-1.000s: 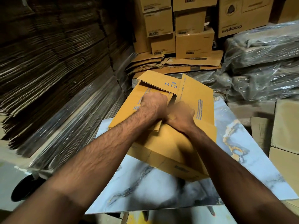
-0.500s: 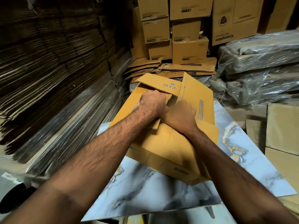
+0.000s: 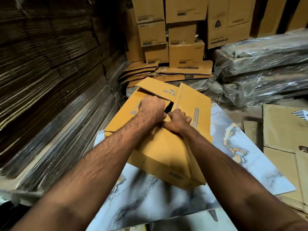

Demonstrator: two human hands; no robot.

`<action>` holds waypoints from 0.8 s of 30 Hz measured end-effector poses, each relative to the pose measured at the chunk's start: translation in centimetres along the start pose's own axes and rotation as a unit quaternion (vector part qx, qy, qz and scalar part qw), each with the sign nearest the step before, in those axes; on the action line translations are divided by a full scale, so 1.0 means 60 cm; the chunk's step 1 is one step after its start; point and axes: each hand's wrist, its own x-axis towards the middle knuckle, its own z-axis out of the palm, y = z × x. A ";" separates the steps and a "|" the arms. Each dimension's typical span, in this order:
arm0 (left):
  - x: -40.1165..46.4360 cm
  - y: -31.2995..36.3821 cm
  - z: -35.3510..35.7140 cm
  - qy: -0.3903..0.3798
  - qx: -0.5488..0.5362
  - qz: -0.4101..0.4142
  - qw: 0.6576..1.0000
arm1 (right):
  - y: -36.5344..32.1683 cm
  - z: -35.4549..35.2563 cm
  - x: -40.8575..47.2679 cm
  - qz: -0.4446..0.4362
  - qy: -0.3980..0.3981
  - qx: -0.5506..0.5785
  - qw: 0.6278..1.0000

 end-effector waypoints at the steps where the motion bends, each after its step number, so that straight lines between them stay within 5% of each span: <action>1: 0.005 -0.008 -0.005 -0.001 -0.018 0.004 1.000 | 0.006 0.009 -0.011 -0.015 0.035 0.020 0.999; 10: 0.034 -0.049 -0.051 0.020 -0.066 0.001 0.998 | 0.018 0.002 -0.081 -0.113 0.245 0.077 0.960; 24: 0.036 -0.072 -0.058 0.036 -0.125 -0.068 0.989 | -0.016 -0.030 -0.176 -0.228 0.391 0.051 0.890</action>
